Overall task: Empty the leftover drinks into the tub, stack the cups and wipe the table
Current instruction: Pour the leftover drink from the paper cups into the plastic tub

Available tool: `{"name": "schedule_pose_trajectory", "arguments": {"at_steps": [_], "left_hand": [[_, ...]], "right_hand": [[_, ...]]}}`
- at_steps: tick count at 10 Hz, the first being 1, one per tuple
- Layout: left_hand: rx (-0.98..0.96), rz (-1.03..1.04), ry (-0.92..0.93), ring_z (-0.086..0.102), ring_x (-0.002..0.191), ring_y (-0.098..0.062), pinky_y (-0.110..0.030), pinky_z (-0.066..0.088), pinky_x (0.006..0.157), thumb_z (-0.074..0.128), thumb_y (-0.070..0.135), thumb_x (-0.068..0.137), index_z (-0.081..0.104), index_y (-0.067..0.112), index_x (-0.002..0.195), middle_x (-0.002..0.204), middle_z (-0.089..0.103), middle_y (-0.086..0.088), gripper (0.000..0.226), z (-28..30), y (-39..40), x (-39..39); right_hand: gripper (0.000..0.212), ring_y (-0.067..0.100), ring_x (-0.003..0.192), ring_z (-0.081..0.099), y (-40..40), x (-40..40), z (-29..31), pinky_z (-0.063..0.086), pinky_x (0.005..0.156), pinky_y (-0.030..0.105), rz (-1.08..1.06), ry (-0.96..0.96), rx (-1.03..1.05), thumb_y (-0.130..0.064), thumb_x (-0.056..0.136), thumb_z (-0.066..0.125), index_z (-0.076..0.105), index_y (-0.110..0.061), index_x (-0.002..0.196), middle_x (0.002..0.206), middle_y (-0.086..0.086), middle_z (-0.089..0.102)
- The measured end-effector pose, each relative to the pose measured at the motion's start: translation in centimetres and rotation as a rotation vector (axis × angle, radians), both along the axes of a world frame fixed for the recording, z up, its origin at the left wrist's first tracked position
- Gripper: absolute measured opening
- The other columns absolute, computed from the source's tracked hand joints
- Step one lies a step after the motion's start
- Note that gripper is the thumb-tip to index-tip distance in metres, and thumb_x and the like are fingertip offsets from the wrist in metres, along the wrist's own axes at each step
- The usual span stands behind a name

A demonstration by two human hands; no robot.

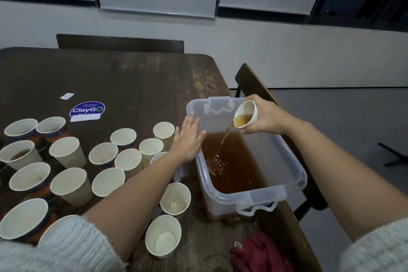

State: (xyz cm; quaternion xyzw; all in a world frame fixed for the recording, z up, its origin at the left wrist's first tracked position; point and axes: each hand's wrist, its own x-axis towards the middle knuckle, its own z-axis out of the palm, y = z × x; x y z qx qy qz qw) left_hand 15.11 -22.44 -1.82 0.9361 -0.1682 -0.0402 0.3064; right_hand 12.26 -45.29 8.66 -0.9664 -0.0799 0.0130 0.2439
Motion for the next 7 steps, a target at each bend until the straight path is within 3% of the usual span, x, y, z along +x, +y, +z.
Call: {"name": "schedule_pose_trajectory", "arguments": {"at_steps": [4,5,7], "left_hand": [[0.001,-0.004,0.005,-0.01,0.148,-0.017,-0.045,-0.006,0.118,0.024,0.034,0.105,0.01,0.016,0.154,0.162,-0.01,0.0,0.053,0.13,0.0,-0.11],[-0.001,-0.004,0.006,-0.01,0.149,-0.017,-0.045,-0.006,0.118,0.024,0.034,0.106,0.01,0.016,0.154,0.162,-0.01,0.0,0.053,0.2,0.03,-0.14],[0.001,-0.003,0.007,-0.01,0.149,-0.017,-0.044,-0.007,0.118,0.024,0.034,0.106,0.01,0.016,0.154,0.162,-0.011,0.001,0.053,0.17,-0.01,-0.15]], "right_hand": [[0.081,0.012,0.101,0.049,0.27,0.49,0.3,0.036,0.063,0.012,0.038,-0.01,-0.094,-0.026,0.069,0.088,0.04,-0.021,0.134,0.113,-0.008,0.047],[0.081,0.014,0.102,0.049,0.34,0.69,0.29,0.039,0.066,0.016,0.058,-0.011,-0.142,-0.028,0.068,0.088,0.039,-0.022,0.133,0.115,-0.008,0.048],[0.084,0.017,0.106,0.052,0.53,1.1,0.16,0.053,0.086,0.038,0.083,-0.017,-0.266,-0.035,0.065,0.088,0.039,-0.025,0.132,0.12,-0.005,0.051]]}}
